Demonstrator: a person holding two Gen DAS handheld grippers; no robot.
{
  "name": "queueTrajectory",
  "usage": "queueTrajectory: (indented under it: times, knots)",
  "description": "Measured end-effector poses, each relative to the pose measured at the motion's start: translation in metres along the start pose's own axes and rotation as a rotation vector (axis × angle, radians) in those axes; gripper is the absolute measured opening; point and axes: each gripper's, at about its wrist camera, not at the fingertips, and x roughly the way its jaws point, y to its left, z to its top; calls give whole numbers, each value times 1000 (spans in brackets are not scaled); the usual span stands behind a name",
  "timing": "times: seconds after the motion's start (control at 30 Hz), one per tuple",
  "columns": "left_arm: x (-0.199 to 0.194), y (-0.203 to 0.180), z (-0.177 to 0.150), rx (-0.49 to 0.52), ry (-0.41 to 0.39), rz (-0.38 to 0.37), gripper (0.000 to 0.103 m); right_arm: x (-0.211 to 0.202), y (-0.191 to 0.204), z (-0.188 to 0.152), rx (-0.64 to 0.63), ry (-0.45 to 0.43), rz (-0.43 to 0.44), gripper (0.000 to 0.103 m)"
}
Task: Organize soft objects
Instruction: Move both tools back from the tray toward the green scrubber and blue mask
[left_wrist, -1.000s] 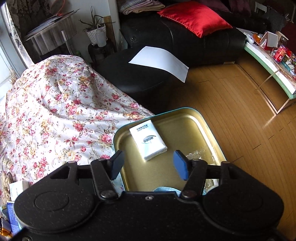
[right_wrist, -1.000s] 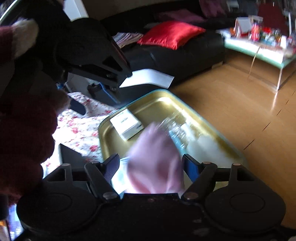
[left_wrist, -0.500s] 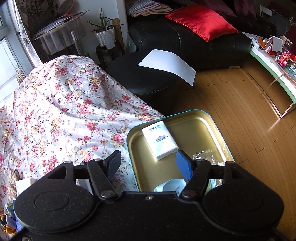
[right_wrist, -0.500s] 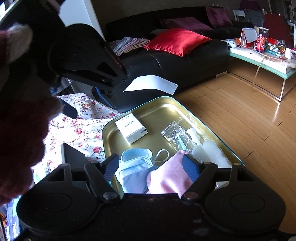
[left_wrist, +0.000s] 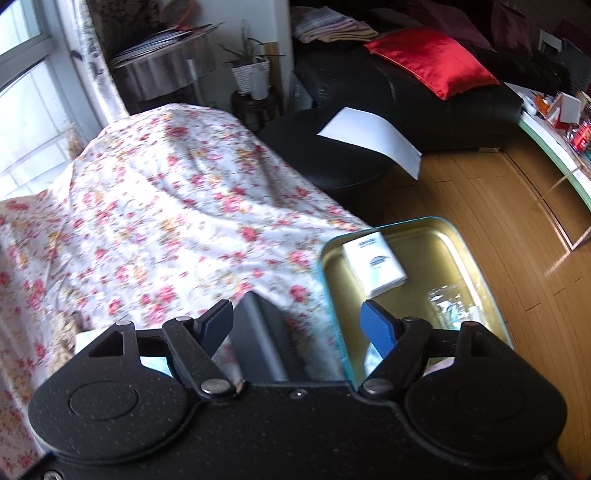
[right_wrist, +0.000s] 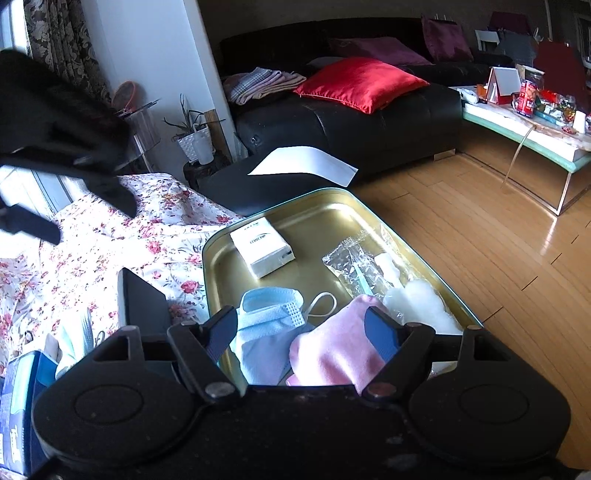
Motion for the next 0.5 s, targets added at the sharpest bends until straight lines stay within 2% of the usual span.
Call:
queueTrajectory:
  times: [0.3, 0.5]
  knots:
    - [-31, 57, -31, -68, 5, 26, 75, -7, 9, -7, -83, -1, -18, 76]
    - [-49, 92, -53, -107, -9, 39, 80, -15, 15, -13, -142, -11, -31, 76]
